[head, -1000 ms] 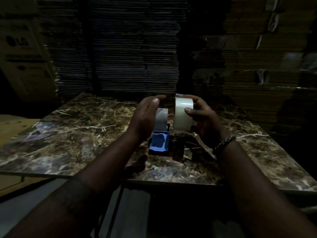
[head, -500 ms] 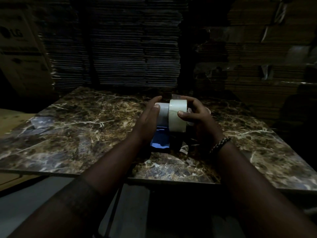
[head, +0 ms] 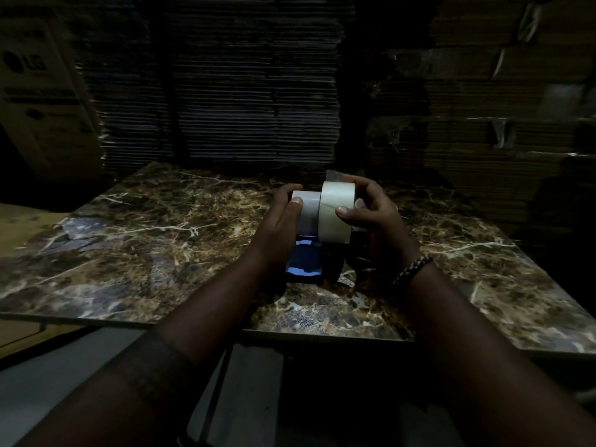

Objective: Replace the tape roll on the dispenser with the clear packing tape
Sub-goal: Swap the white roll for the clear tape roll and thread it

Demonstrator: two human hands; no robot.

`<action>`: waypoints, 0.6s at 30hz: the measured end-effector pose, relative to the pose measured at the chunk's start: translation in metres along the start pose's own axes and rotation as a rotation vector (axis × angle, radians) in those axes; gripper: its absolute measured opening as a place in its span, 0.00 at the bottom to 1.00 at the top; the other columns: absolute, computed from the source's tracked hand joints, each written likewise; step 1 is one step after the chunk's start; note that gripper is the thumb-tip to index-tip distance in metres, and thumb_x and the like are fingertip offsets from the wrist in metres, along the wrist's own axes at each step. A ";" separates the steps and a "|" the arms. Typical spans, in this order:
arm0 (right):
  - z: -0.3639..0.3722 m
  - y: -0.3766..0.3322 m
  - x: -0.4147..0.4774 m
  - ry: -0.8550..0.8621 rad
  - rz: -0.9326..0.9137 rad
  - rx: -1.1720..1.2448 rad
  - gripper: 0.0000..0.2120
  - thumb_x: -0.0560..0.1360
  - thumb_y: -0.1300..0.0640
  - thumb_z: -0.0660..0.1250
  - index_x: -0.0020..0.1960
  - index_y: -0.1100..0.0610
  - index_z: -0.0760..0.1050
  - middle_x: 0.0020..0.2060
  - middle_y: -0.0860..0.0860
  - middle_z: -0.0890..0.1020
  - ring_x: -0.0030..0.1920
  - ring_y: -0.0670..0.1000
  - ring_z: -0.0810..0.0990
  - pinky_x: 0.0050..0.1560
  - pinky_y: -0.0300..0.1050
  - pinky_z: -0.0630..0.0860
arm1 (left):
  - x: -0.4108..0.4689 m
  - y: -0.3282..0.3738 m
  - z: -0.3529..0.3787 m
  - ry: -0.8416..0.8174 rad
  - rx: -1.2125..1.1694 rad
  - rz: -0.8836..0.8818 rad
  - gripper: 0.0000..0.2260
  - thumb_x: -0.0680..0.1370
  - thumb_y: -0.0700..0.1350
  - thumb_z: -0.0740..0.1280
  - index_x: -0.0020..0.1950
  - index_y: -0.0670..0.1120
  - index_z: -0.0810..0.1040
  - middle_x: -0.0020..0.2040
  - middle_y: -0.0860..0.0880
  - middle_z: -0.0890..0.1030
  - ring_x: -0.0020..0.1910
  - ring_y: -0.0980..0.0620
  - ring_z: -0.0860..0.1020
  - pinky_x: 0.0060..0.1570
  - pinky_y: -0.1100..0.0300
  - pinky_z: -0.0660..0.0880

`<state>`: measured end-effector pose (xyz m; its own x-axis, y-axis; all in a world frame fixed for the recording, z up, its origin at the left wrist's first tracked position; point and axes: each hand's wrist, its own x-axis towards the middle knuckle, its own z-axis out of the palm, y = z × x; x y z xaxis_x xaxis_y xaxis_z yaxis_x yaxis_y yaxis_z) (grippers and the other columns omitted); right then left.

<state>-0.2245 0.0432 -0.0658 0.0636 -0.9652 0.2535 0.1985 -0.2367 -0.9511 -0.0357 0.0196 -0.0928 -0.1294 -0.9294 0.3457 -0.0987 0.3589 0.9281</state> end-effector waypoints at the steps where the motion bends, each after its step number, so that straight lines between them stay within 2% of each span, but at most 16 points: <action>1: 0.000 -0.001 -0.001 -0.001 0.002 -0.002 0.33 0.67 0.61 0.75 0.71 0.57 0.72 0.64 0.57 0.78 0.55 0.53 0.83 0.42 0.49 0.83 | -0.001 0.001 0.000 -0.012 -0.028 -0.015 0.17 0.84 0.52 0.56 0.71 0.50 0.70 0.63 0.43 0.75 0.54 0.49 0.77 0.44 0.59 0.80; 3: 0.000 -0.002 -0.003 -0.005 0.002 -0.010 0.34 0.67 0.61 0.75 0.71 0.57 0.72 0.63 0.56 0.78 0.55 0.53 0.83 0.42 0.49 0.84 | -0.002 0.004 0.000 -0.026 -0.102 -0.055 0.15 0.83 0.50 0.58 0.69 0.51 0.70 0.61 0.43 0.75 0.53 0.47 0.77 0.38 0.60 0.79; 5: -0.001 -0.001 -0.005 -0.011 0.000 -0.017 0.34 0.66 0.62 0.75 0.71 0.57 0.71 0.63 0.57 0.79 0.55 0.54 0.83 0.43 0.50 0.84 | -0.002 0.006 0.000 -0.023 -0.138 -0.082 0.16 0.79 0.51 0.58 0.67 0.54 0.70 0.60 0.45 0.75 0.53 0.45 0.77 0.38 0.55 0.78; 7: 0.000 -0.001 -0.007 -0.009 -0.003 -0.021 0.34 0.66 0.62 0.75 0.71 0.57 0.71 0.64 0.59 0.79 0.56 0.54 0.83 0.44 0.51 0.84 | -0.003 0.005 0.000 -0.025 -0.144 -0.086 0.16 0.78 0.50 0.58 0.65 0.55 0.70 0.60 0.44 0.75 0.52 0.43 0.77 0.39 0.53 0.77; 10: 0.000 -0.001 -0.010 -0.008 0.004 -0.009 0.33 0.69 0.66 0.76 0.72 0.57 0.71 0.60 0.57 0.80 0.53 0.52 0.85 0.42 0.49 0.84 | -0.004 0.005 -0.002 -0.024 -0.068 -0.058 0.18 0.76 0.52 0.59 0.67 0.55 0.68 0.60 0.46 0.74 0.54 0.42 0.77 0.45 0.47 0.77; 12: 0.000 -0.003 -0.011 -0.015 0.001 -0.015 0.31 0.71 0.70 0.73 0.72 0.59 0.70 0.59 0.55 0.80 0.50 0.48 0.85 0.41 0.46 0.84 | -0.004 0.005 -0.003 -0.043 -0.017 -0.021 0.23 0.72 0.55 0.61 0.66 0.53 0.66 0.59 0.47 0.73 0.54 0.44 0.75 0.46 0.48 0.77; 14: -0.001 -0.003 -0.011 -0.018 -0.005 -0.019 0.34 0.68 0.68 0.75 0.72 0.59 0.70 0.60 0.56 0.80 0.50 0.48 0.85 0.40 0.46 0.83 | -0.006 0.008 -0.003 -0.055 -0.022 -0.012 0.23 0.70 0.55 0.61 0.64 0.54 0.66 0.59 0.46 0.72 0.53 0.45 0.74 0.45 0.50 0.76; 16: -0.001 -0.003 -0.012 -0.020 -0.010 -0.025 0.35 0.65 0.65 0.75 0.71 0.59 0.71 0.62 0.58 0.79 0.53 0.52 0.84 0.41 0.47 0.83 | -0.008 0.010 -0.001 -0.050 -0.059 -0.021 0.19 0.70 0.50 0.61 0.62 0.59 0.68 0.59 0.45 0.71 0.55 0.43 0.74 0.46 0.49 0.76; 18: -0.003 -0.001 -0.013 -0.026 -0.016 -0.038 0.36 0.64 0.65 0.75 0.71 0.59 0.71 0.62 0.58 0.79 0.55 0.53 0.83 0.42 0.47 0.84 | -0.009 0.011 -0.002 -0.049 -0.091 -0.037 0.19 0.70 0.48 0.61 0.56 0.68 0.70 0.60 0.45 0.72 0.56 0.41 0.74 0.47 0.45 0.76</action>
<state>-0.2280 0.0561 -0.0683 0.0857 -0.9582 0.2728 0.1625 -0.2567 -0.9527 -0.0339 0.0315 -0.0858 -0.1753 -0.9359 0.3056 -0.0150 0.3129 0.9497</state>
